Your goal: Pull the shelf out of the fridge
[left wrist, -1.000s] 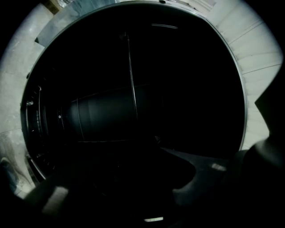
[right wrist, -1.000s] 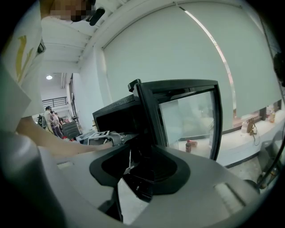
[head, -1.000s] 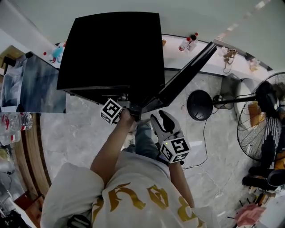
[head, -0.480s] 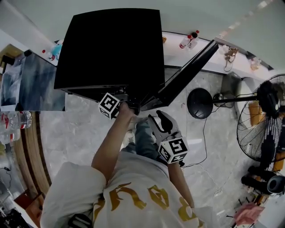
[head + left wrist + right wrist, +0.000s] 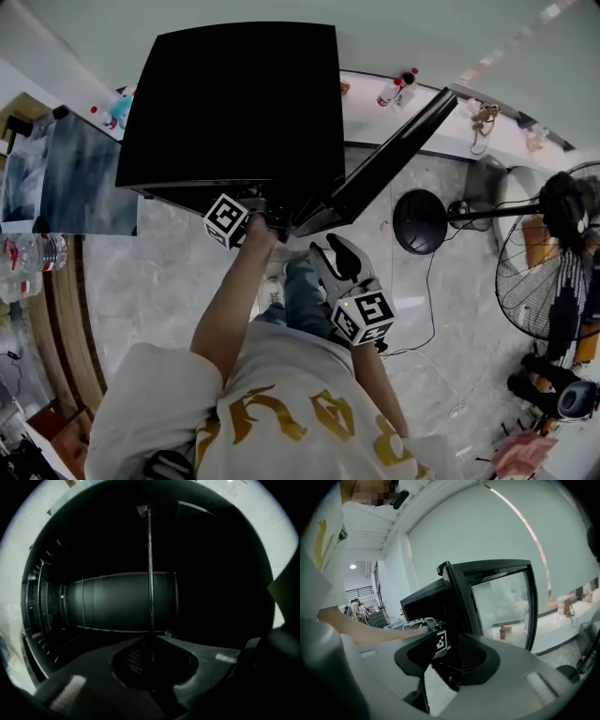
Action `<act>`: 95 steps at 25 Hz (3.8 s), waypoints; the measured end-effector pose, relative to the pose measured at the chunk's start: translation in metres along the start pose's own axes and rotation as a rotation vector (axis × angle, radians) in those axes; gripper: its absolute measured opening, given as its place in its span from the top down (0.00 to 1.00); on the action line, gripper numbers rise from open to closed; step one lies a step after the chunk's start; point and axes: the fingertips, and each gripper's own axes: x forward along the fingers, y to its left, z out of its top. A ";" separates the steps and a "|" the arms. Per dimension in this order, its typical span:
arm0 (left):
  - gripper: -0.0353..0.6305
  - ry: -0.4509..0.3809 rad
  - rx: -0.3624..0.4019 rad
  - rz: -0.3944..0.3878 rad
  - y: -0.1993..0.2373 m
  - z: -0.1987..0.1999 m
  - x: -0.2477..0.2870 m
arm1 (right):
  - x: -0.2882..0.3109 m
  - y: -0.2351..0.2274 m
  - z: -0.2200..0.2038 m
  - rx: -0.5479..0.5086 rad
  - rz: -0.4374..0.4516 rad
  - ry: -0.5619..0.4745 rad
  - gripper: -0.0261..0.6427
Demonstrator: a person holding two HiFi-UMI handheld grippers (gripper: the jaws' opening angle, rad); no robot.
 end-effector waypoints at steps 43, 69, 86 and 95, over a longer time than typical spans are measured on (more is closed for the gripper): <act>0.92 0.105 -0.001 0.071 0.000 -0.035 -0.112 | -0.019 0.024 0.008 -0.016 -0.006 -0.056 0.74; 0.92 0.111 -0.012 0.086 -0.002 -0.039 -0.124 | -0.024 0.024 0.010 -0.087 -0.038 -0.044 0.88; 0.92 0.105 -0.026 0.075 -0.005 -0.037 -0.124 | -0.023 0.021 0.002 -0.109 -0.064 -0.007 0.93; 0.92 0.105 -0.026 0.080 -0.002 -0.037 -0.126 | -0.025 0.021 -0.002 -0.151 -0.091 0.011 0.93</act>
